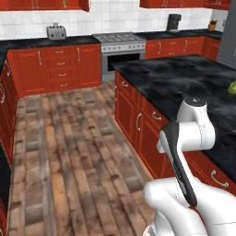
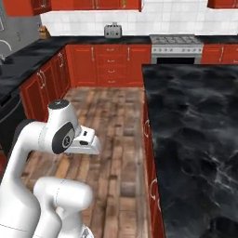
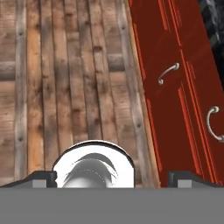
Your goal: Move the mustard and shaker from the cabinet to the dining counter.
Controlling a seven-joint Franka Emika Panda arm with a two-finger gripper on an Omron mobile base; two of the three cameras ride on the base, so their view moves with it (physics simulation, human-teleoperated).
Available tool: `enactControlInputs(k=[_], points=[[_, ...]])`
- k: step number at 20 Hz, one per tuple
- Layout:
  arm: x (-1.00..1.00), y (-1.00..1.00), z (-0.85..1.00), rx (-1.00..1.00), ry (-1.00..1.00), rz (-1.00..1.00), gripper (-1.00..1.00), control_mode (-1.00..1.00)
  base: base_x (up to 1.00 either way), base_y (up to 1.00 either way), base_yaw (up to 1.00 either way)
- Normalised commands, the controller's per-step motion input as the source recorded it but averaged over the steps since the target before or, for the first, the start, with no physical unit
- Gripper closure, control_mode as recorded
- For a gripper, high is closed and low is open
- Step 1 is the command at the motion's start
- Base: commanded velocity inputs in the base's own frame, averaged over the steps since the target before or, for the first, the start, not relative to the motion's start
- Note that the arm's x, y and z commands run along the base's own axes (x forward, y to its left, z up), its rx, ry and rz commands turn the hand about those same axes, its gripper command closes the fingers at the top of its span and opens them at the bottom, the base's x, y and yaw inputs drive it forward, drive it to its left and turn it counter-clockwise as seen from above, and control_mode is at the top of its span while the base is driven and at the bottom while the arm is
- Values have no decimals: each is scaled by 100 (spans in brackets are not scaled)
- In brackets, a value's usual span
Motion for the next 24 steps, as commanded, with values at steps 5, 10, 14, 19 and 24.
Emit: enactControlInputs(k=[5, 10, 14, 19, 24], points=[[0, 0, 0, 0, 0, 0, -100, 100, 94, 30, 6], [0, 0, 0, 0, 0, 0, -100, 100, 94, 25, 1], [0, 0, 0, 0, 0, 0, -100, 100, 94, 27, 1], [0, 0, 0, 0, 0, 0, -100, 100, 94, 28, 0], [0, 0, 0, 0, 0, 0, -100, 100, 94, 26, 0]])
